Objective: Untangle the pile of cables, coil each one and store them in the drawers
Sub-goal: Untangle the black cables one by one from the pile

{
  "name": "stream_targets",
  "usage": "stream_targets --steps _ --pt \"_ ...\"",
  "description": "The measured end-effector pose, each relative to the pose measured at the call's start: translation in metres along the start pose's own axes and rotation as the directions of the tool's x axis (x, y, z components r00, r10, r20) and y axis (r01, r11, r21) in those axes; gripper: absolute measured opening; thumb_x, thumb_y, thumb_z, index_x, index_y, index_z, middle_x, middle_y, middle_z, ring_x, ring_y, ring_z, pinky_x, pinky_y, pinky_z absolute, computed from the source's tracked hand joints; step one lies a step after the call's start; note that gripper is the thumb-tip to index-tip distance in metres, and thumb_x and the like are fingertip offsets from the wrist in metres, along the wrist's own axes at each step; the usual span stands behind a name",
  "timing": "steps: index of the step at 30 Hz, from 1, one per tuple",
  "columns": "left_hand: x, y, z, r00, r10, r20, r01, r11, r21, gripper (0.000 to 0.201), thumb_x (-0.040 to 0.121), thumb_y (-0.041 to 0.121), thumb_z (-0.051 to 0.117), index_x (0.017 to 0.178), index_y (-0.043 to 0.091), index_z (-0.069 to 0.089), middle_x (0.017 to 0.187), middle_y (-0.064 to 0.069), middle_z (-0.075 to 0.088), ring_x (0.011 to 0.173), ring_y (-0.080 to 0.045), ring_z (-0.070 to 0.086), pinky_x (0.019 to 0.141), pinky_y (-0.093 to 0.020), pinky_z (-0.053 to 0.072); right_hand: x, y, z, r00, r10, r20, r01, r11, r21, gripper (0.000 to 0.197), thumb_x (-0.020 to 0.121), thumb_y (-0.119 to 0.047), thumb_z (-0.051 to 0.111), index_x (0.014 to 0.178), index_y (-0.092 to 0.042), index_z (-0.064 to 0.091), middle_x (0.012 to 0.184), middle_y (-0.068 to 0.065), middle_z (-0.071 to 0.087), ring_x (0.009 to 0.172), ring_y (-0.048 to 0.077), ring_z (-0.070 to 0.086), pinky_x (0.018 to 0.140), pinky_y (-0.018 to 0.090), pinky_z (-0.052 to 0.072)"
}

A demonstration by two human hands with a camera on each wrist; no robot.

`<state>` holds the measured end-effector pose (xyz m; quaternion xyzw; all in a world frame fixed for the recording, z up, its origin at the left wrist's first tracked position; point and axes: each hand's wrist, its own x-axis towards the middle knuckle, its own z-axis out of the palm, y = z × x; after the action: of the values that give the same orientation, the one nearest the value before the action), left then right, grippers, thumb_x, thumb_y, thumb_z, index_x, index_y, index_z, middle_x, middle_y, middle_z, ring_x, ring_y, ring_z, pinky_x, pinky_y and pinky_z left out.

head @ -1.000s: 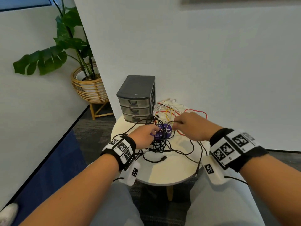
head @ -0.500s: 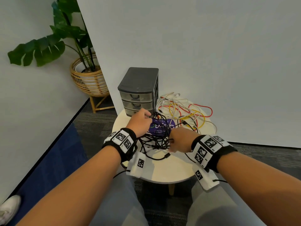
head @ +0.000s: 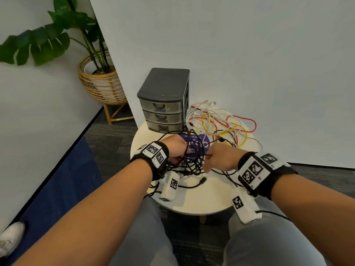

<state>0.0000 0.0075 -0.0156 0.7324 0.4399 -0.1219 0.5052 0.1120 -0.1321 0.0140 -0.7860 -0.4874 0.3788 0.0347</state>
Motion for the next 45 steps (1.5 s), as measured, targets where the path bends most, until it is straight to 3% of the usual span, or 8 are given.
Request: stream_targets --steps 3,13,17,23,29,32,36,45 --pt "-0.001 -0.002 0.005 1.0 0.019 0.016 -0.021 0.991 0.134 0.026 0.1 0.022 0.065 0.118 0.003 0.068 0.093 -0.012 0.06 0.068 -0.021 0.057 0.047 -0.019 0.049 0.007 -0.002 0.012 0.999 -0.01 -0.031 0.007 0.994 -0.107 0.024 0.09 -0.021 0.071 0.071 -0.018 0.057 0.08 0.001 0.06 0.08 0.02 0.055 0.06 0.023 0.038" --pt "0.003 -0.003 0.003 0.996 0.083 0.019 -0.085 0.968 0.238 0.024 0.1 0.028 0.062 0.114 0.011 0.071 0.105 -0.012 0.072 0.088 -0.026 0.07 0.083 -0.036 0.06 -0.001 0.003 -0.014 0.998 -0.034 0.056 0.033 0.999 0.019 0.018 0.095 -0.033 0.066 0.092 -0.016 0.069 0.091 0.005 0.073 0.073 0.014 0.071 0.057 0.023 0.046" --pt "-0.001 -0.001 -0.001 0.988 0.148 -0.053 -0.125 0.945 0.301 0.02 0.099 0.021 0.061 0.109 0.013 0.076 0.109 -0.009 0.073 0.101 -0.026 0.068 0.097 -0.039 0.055 0.001 0.007 -0.045 0.97 -0.089 -0.228 0.137 0.97 0.201 0.011 0.095 -0.023 0.062 0.092 -0.018 0.072 0.095 -0.002 0.074 0.088 0.016 0.073 0.06 0.025 0.047" --pt "-0.009 0.004 -0.009 0.947 0.216 -0.238 -0.133 0.938 0.321 0.025 0.096 0.006 0.052 0.105 0.015 0.074 0.104 -0.006 0.071 0.095 -0.026 0.069 0.089 -0.042 0.06 0.038 0.009 -0.035 0.942 -0.144 -0.304 0.036 0.942 -0.335 0.022 0.097 -0.019 0.061 0.115 -0.022 0.073 0.115 0.001 0.07 0.106 0.022 0.064 0.093 0.037 0.054" --pt "-0.017 0.01 -0.015 0.82 0.407 -0.402 -0.312 0.907 0.281 0.015 0.102 0.02 0.045 0.103 0.022 0.06 0.098 0.002 0.064 0.093 -0.02 0.061 0.083 -0.04 0.052 0.053 -0.007 -0.027 0.969 -0.134 -0.207 0.001 0.841 -0.541 0.022 0.095 -0.019 0.065 0.117 -0.016 0.068 0.108 0.006 0.066 0.098 0.027 0.066 0.07 0.033 0.047" --pt "-0.015 0.013 -0.012 0.761 0.531 -0.374 -0.427 0.843 0.327 0.011 0.1 0.027 0.055 0.109 0.024 0.059 0.11 0.004 0.063 0.106 -0.018 0.058 0.093 -0.042 0.05 0.046 -0.011 -0.033 0.969 -0.149 -0.199 0.035 0.874 -0.485 0.008 0.096 -0.02 0.063 0.097 -0.017 0.07 0.093 0.002 0.065 0.088 0.023 0.063 0.071 0.03 0.047" --pt "-0.011 0.014 -0.009 0.806 0.561 -0.187 -0.468 0.798 0.38 0.03 0.099 0.031 0.061 0.129 0.025 0.062 0.13 0.003 0.063 0.121 -0.018 0.057 0.104 -0.047 0.048 0.028 -0.013 -0.053 0.919 -0.274 -0.283 0.193 0.94 -0.282 0.019 0.095 -0.021 0.061 0.077 -0.021 0.066 0.082 0.0 0.067 0.078 0.017 0.062 0.065 0.024 0.04" --pt "-0.015 0.017 -0.019 0.775 0.554 -0.304 -0.452 0.822 0.345 0.024 0.094 0.049 0.06 0.083 0.03 0.069 0.098 0.017 0.06 0.105 -0.02 0.057 0.099 -0.056 0.043 -0.011 -0.029 -0.092 0.721 -0.201 -0.663 0.425 0.884 0.195 0.014 0.094 -0.011 0.058 0.086 -0.008 0.069 0.068 -0.007 0.06 0.062 0.008 0.052 0.063 0.027 0.041"
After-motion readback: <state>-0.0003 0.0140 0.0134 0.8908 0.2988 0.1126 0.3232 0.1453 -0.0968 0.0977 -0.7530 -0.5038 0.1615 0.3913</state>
